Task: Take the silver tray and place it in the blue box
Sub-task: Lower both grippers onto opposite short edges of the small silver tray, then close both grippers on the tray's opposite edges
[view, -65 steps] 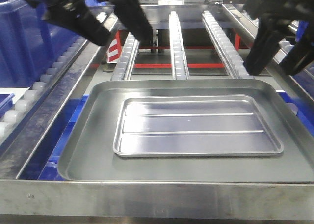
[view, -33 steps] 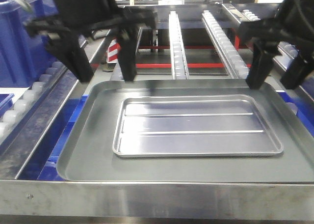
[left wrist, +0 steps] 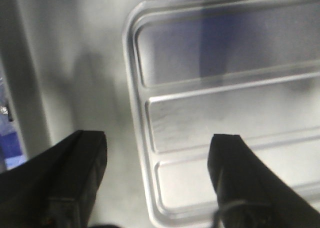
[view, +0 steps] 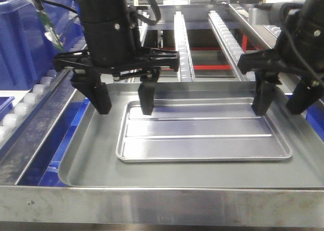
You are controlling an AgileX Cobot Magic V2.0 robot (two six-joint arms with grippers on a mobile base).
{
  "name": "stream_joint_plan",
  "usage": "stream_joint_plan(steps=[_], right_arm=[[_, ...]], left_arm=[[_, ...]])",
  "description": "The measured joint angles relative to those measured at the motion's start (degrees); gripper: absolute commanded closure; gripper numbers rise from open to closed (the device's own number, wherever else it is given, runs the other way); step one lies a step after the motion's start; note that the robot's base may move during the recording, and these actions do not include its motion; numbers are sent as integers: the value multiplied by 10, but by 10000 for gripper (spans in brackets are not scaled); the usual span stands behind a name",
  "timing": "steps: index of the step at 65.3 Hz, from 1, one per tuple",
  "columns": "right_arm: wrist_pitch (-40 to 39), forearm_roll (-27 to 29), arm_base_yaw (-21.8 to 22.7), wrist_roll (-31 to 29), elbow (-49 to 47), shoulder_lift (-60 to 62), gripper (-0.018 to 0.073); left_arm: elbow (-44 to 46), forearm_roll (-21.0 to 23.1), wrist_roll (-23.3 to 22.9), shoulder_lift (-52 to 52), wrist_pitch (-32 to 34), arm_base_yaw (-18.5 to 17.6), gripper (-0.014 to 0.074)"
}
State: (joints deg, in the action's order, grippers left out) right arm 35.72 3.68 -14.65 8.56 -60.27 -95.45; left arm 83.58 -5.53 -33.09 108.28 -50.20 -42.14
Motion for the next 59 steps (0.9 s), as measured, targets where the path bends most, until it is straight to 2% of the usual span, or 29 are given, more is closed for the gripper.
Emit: stream_joint_plan(steps=[14, 42, 51, 59], right_arm=[[-11, 0, 0, 1, 0, -27, 82], [-18, -4, 0, 1, -9, -45, 88], [-18, -5, 0, 1, -11, -46, 183], [-20, -3, 0, 1, -12, -47, 293]], left_arm=[[1, -2, -2, 25, 5, 0, 251], [4, -8, -33, 48, 13, 0, 251], [6, -8, -42, 52, 13, 0, 255], [9, -5, -44, 53, 13, 0, 339]])
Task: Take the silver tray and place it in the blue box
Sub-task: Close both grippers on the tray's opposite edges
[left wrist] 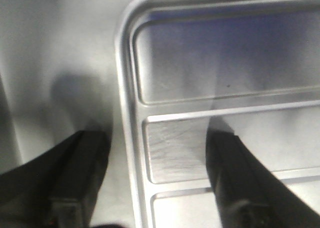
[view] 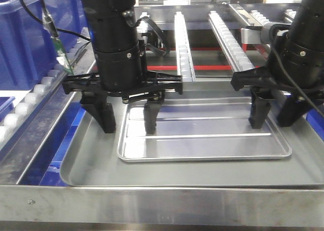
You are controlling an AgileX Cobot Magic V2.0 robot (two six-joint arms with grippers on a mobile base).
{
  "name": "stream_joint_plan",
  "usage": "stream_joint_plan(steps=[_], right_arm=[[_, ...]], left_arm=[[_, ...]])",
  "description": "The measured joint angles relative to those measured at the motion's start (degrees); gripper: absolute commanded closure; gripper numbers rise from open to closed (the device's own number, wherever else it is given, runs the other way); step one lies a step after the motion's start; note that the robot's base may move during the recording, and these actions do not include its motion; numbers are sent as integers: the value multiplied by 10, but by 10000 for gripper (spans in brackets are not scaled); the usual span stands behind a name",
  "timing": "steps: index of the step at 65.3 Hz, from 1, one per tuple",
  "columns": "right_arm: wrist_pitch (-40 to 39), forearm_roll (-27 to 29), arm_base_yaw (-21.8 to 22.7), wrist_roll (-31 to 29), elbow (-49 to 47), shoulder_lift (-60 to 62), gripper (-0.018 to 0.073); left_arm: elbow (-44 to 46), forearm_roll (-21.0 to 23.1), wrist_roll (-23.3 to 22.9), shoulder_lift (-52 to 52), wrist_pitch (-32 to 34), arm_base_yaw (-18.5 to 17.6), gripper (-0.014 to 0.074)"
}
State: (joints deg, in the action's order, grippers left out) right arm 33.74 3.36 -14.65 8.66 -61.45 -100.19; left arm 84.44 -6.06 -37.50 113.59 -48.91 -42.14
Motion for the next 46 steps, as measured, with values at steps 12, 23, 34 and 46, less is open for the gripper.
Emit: stream_joint_plan(steps=[12, 23, 34, 46], right_arm=[[0, 3, 1, 0, 0, 0, 474], [2, 2, 3, 0, 0, 0, 502], [11, 2, 4, 1, 0, 3, 502], [49, 5, 4, 5, 5, 33, 502]], left_arm=[[1, 1, -3, 1, -2, 1, 622], [2, -10, -8, 0, -15, 5, 694], [2, -11, -14, -1, -14, 5, 694], [3, -15, -14, -15, -26, 5, 694]])
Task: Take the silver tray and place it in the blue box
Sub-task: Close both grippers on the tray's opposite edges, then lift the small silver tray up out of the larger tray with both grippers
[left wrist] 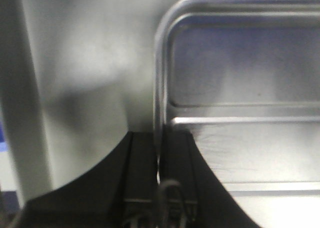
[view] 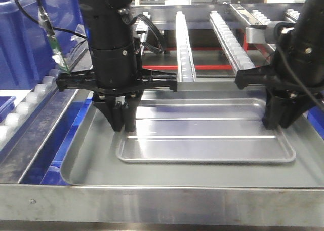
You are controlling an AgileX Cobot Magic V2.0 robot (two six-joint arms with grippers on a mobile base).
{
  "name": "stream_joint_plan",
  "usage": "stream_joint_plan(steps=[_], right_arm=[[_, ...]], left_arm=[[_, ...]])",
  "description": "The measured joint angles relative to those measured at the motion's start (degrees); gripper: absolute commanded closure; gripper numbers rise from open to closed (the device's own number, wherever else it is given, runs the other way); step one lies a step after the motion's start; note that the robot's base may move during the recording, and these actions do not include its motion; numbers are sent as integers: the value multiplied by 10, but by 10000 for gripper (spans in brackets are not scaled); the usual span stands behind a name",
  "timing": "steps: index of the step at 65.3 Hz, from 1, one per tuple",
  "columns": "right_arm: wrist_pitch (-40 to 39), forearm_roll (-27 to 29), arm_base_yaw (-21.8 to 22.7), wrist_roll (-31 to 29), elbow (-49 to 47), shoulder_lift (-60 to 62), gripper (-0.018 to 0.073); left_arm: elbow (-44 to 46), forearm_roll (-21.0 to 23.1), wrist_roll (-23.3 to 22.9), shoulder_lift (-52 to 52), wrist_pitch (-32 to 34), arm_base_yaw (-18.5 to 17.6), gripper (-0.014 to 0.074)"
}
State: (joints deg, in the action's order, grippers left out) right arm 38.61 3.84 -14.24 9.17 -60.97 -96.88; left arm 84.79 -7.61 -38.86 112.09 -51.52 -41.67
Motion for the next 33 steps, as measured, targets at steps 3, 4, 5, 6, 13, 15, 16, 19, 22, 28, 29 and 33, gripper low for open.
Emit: stream_joint_plan(steps=[3, 4, 5, 6, 13, 15, 16, 19, 22, 28, 29, 33], right_arm=[[11, 1, -1, 3, 1, 18, 502], [15, 1, -1, 5, 1, 25, 502], [19, 1, -1, 7, 1, 31, 502], [21, 1, -1, 8, 1, 38, 502], [40, 3, -2, 15, 1, 90, 501], [47, 4, -2, 20, 1, 105, 501], [51, 6, -3, 22, 1, 112, 501], [61, 9, -4, 27, 1, 136, 501], [75, 11, -4, 30, -1, 152, 501], [109, 14, -4, 36, -14, 186, 501], [114, 14, -4, 36, -18, 190, 501], [139, 14, -5, 39, -31, 203, 501]], left_arm=[[2, -1, 0, -10, -9, 0, 694], [4, -2, 0, -16, -12, 0, 694], [4, -2, 0, -21, -14, 0, 694], [5, -2, 1, -26, -16, 0, 694], [9, -7, 5, -69, -32, -1, 694], [10, -9, 5, -81, -38, -2, 694], [10, -9, 5, -87, -41, -2, 694], [10, -10, 8, -105, -51, -4, 694], [11, -10, 10, -122, -60, -7, 694], [11, -12, 11, -154, -73, -15, 694], [11, -11, 11, -158, -74, -18, 694], [11, -13, 11, -176, -80, -26, 694]])
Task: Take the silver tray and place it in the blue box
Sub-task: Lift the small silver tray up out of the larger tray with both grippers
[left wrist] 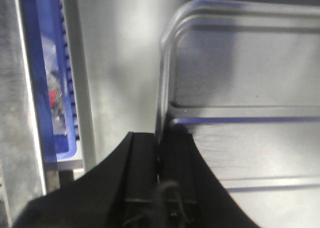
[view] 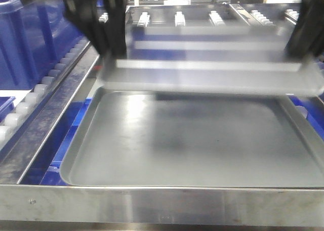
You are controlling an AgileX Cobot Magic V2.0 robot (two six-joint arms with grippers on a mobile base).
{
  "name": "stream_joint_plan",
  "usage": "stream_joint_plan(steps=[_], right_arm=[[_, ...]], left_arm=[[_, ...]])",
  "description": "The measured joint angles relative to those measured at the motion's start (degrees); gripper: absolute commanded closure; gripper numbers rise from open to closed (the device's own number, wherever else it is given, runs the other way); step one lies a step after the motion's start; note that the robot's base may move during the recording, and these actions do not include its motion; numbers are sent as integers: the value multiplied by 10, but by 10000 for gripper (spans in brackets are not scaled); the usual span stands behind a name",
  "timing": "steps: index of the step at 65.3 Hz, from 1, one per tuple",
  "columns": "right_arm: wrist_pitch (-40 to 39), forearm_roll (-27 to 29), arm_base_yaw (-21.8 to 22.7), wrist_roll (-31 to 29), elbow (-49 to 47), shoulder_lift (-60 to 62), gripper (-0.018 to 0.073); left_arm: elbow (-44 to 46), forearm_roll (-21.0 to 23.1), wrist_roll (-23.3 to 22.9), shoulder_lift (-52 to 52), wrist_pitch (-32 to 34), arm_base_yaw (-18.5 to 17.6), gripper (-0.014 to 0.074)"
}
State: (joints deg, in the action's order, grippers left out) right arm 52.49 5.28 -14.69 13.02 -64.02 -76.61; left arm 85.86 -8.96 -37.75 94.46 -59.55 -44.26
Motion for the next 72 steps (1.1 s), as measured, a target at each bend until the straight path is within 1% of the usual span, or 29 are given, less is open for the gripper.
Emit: stream_joint_plan(steps=[6, 13, 21, 28, 72], right_arm=[[36, -11, -8, 9, -23, 14, 501], [67, -47, -31, 39, -47, 21, 501], [79, -95, -66, 84, -54, 22, 501], [80, -111, -80, 105, -54, 23, 501], [85, -111, -82, 111, -54, 23, 501]], left_arm=[[4, -4, -1, -23, -12, -12, 694], [20, -13, -6, -33, -36, -25, 694], [39, -30, -17, -33, -56, -34, 694], [49, -35, -17, -33, -66, -35, 694], [50, -37, -17, -33, -75, -37, 694]])
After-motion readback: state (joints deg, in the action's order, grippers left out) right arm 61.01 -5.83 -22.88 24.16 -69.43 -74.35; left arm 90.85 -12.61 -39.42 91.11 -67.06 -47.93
